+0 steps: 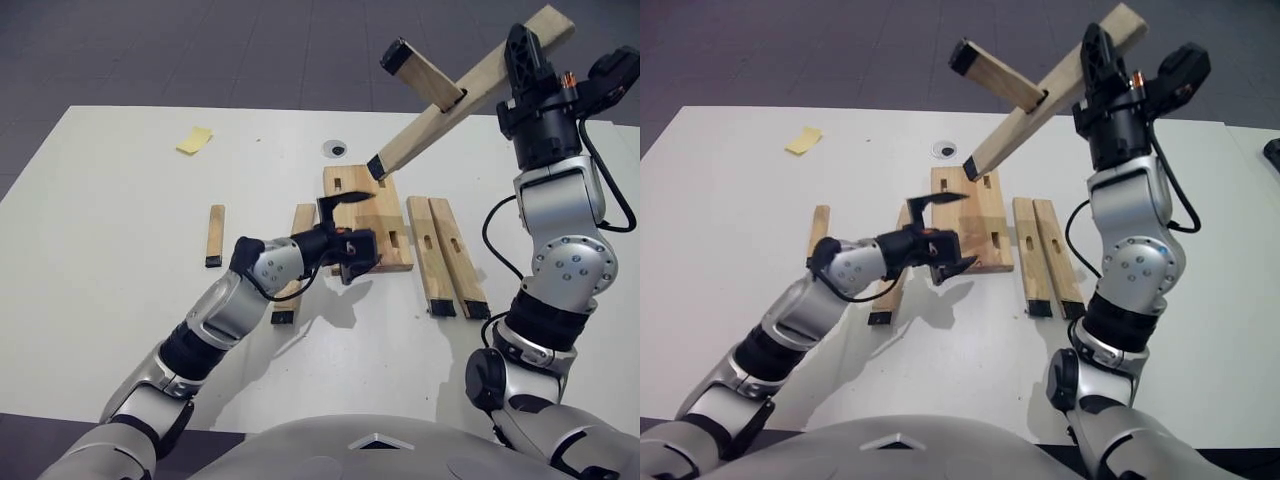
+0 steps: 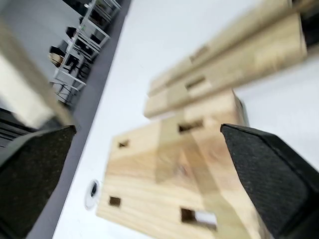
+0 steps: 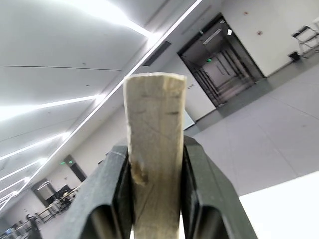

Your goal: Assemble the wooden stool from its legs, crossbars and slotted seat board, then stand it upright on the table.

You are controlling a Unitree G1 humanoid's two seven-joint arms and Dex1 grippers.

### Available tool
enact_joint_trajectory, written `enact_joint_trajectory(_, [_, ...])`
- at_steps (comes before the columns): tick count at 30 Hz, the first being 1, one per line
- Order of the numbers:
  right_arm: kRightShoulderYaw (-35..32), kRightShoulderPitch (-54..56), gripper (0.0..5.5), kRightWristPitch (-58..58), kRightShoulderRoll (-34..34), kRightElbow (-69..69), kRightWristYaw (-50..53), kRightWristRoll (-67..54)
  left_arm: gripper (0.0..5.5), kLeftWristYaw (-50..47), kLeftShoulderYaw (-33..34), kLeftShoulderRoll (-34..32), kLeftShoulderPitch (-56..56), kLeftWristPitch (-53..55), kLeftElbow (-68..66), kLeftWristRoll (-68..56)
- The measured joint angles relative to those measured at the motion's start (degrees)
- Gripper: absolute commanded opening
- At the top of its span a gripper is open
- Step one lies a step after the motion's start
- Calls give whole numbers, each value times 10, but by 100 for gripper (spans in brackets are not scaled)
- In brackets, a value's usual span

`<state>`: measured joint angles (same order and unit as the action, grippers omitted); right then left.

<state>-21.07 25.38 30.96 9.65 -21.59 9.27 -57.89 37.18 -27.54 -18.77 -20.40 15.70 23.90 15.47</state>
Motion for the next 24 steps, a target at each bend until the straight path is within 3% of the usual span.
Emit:
enact_joint_trajectory(2, [-2, -22, 100, 0, 0, -19, 5, 0, 540, -1, 61, 27, -7, 66, 51, -63])
enact_joint_trajectory(6, [3, -78, 100, -3, 0, -54, 5, 18, 540, -46, 247, 75, -9, 189, 87, -193])
enact_joint_trajectory(12, [27, -173, 100, -34, -7, -65, -25, 91, 540, -242, 491, 194, -48, 236, 28, -329])
enact_joint_trajectory(15, [31, -196, 100, -53, -20, -52, -41, 108, 540, -294, 507, 221, -50, 232, 2, -341])
enact_joint_trajectory(24, [37, -213, 100, -93, -31, -38, -64, 134, 540, -337, 456, 243, -48, 203, -21, -355])
